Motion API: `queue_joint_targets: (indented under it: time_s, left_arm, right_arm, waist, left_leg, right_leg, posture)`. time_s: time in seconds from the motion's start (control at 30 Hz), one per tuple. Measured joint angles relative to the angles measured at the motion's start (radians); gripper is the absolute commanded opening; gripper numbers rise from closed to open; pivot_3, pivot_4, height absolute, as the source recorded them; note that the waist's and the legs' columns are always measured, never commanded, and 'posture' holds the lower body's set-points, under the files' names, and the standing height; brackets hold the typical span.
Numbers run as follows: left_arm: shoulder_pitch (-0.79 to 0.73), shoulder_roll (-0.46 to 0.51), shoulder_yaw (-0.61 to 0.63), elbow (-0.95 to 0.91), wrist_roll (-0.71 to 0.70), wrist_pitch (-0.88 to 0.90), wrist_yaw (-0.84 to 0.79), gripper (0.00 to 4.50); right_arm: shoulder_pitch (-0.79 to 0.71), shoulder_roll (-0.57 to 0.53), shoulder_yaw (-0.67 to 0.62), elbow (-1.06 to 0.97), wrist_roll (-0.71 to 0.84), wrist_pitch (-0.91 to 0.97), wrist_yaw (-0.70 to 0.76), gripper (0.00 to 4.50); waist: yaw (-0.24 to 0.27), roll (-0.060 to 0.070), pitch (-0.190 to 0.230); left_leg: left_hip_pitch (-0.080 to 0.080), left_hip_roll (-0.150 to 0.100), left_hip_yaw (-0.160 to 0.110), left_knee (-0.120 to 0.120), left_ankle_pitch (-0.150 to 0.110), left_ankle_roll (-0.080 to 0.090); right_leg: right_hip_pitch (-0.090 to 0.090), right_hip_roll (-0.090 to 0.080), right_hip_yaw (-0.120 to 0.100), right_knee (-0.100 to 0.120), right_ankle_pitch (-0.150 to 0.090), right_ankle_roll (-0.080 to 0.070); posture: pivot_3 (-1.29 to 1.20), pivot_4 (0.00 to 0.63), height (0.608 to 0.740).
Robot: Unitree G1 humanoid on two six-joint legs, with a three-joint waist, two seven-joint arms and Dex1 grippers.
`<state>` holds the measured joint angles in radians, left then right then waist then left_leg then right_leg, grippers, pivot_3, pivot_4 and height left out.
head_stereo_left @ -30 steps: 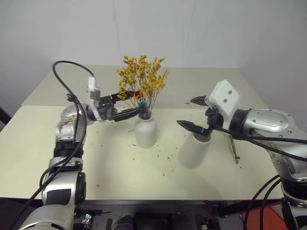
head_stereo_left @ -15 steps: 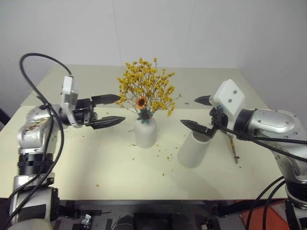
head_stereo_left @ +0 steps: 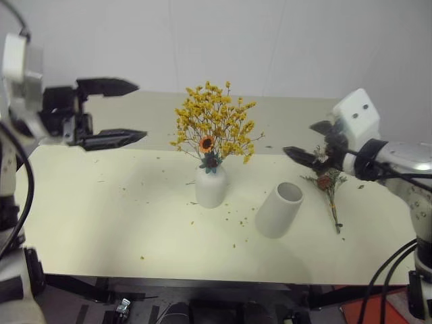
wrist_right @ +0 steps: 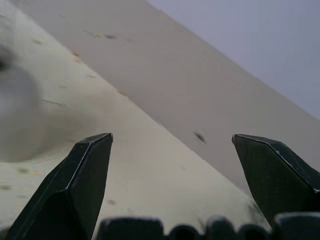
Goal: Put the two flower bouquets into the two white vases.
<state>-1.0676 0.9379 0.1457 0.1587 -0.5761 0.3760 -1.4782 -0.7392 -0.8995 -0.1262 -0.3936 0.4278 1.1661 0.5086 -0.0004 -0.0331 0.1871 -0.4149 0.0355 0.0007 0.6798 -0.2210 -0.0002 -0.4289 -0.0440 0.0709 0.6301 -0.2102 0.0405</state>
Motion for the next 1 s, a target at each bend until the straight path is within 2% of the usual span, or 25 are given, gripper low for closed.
queue_joint_targets:
  time_s: [0.13, 0.23, 0.4, 0.7, 0.77, 1.0]
  left_arm:
    - [-0.152, -0.104, -0.085, 0.084, 0.014, 0.036, -0.046, 4.47]
    - [-0.178, -0.164, -0.100, 0.095, -0.039, 0.137, -0.054, 4.47]
    - [-0.190, -0.195, -0.137, 0.092, -0.093, 0.265, -0.099, 4.47]
    - [-0.196, -0.200, -0.294, 0.075, -0.044, 0.241, -0.133, 4.47]
    - [-0.196, -0.193, -0.309, 0.075, -0.073, 0.247, -0.133, 4.47]
    - [-0.170, -0.072, -0.358, 0.057, -0.231, 0.266, -0.133, 4.47]
  right_arm:
    - [-0.020, -0.022, 0.013, 0.166, -0.054, 0.049, -0.039, 4.50]
    - [-0.020, 0.000, 0.015, 0.234, -0.062, 0.071, -0.061, 4.50]
    - [-0.017, 0.047, 0.016, 0.340, -0.074, 0.081, -0.079, 4.50]
    - [-0.012, 0.067, 0.127, 0.548, -0.166, -0.055, -0.043, 4.50]
    - [-0.014, 0.075, 0.153, 0.596, -0.178, -0.081, -0.023, 4.50]
    - [-0.049, 0.103, 0.208, 0.738, -0.230, -0.174, 0.042, 4.50]
  waist:
    - [-0.011, 0.000, 0.000]
    - [-0.025, 0.000, 0.000]
    - [-0.048, 0.001, 0.000]
    - [-0.045, 0.001, 0.000]
    - [-0.047, 0.001, 0.000]
    - [-0.049, 0.001, 0.001]
  left_leg:
    - [0.000, 0.000, 0.000, -0.001, 0.000, 0.000]
    - [-0.004, 0.000, 0.000, -0.002, 0.000, 0.000]
    - [-0.009, 0.000, 0.000, -0.003, 0.000, 0.000]
    - [-0.009, 0.000, 0.000, -0.002, 0.000, 0.000]
    - [-0.009, 0.000, 0.000, -0.002, 0.000, 0.000]
    - [-0.009, 0.000, 0.000, -0.002, 0.000, 0.000]
  right_leg:
    - [-0.001, 0.000, 0.000, 0.000, 0.000, 0.000]
    - [-0.006, 0.001, 0.002, 0.002, 0.001, -0.002]
    - [-0.013, 0.001, 0.002, 0.004, 0.002, -0.004]
    - [-0.012, 0.001, 0.002, 0.004, 0.002, -0.003]
    - [-0.012, 0.001, 0.003, 0.004, 0.002, -0.003]
    - [-0.012, 0.001, 0.003, 0.005, 0.001, -0.002]
  posture:
    - [0.00, 0.150, 0.740]
    - [0.00, 0.150, 0.740]
    - [0.00, 0.150, 0.740]
    - [0.00, 0.150, 0.740]
    - [0.00, 0.150, 0.740]
    - [0.00, 0.150, 0.740]
